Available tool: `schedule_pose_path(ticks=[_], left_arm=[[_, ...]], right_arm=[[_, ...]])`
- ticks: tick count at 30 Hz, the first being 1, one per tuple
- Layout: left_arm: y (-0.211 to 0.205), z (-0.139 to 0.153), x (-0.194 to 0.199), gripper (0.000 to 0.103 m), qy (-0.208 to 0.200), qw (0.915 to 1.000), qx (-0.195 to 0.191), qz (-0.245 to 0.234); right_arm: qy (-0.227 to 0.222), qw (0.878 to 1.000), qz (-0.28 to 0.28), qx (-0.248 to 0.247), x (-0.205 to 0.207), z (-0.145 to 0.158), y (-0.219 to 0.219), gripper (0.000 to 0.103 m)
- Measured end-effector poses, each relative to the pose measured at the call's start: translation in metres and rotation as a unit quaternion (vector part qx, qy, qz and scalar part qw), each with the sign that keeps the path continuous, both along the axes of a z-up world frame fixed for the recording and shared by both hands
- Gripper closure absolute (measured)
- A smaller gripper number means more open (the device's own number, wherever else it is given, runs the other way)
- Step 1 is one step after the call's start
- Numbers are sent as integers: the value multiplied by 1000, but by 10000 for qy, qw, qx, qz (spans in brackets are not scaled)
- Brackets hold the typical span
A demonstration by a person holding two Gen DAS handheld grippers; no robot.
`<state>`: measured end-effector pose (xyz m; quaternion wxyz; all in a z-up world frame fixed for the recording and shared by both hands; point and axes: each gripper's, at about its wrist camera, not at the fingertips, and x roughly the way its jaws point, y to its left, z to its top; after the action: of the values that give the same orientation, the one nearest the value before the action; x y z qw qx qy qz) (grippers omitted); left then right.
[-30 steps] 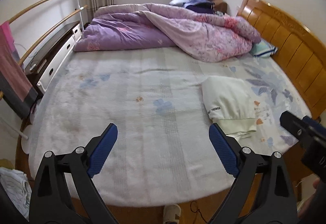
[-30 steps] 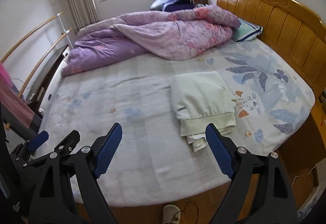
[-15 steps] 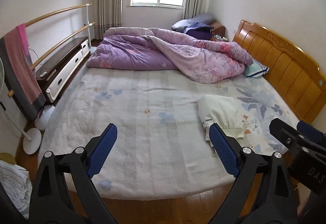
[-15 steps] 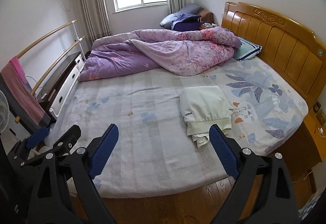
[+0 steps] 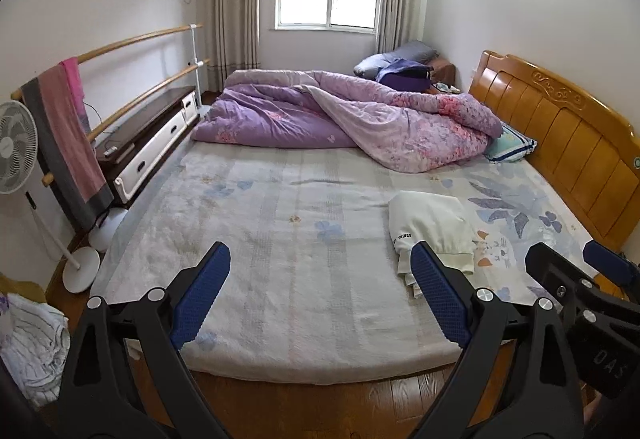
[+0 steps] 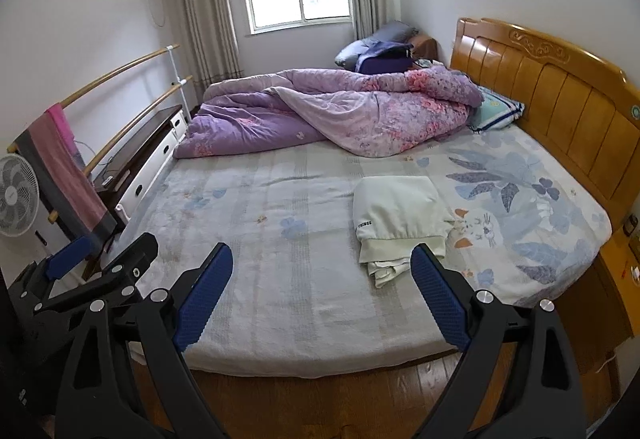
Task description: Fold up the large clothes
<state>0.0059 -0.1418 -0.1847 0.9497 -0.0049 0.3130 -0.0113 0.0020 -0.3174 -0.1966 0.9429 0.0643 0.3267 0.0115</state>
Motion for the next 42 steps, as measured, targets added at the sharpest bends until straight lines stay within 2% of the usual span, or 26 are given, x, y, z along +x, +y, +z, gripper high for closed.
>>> schedule_pose_path(ticks=[11,28,32,42], left_arm=[[-30,15,-29,11,-246,9995,133,156],[-53,18,-35,11,-385,9989,232,94],[-54,17,-34,6,-370,9988,285,177],[-52,17,-32,6,-412,9987,293,106]], right_arm=[[-189,9996,143,147,-27,3,-30,16],[-276,9995,88,156,-38,7,-48,16],[-265,9995,83,134,-37,7,-49,16],[-259,9995,78,133,-33,5,-50,16]])
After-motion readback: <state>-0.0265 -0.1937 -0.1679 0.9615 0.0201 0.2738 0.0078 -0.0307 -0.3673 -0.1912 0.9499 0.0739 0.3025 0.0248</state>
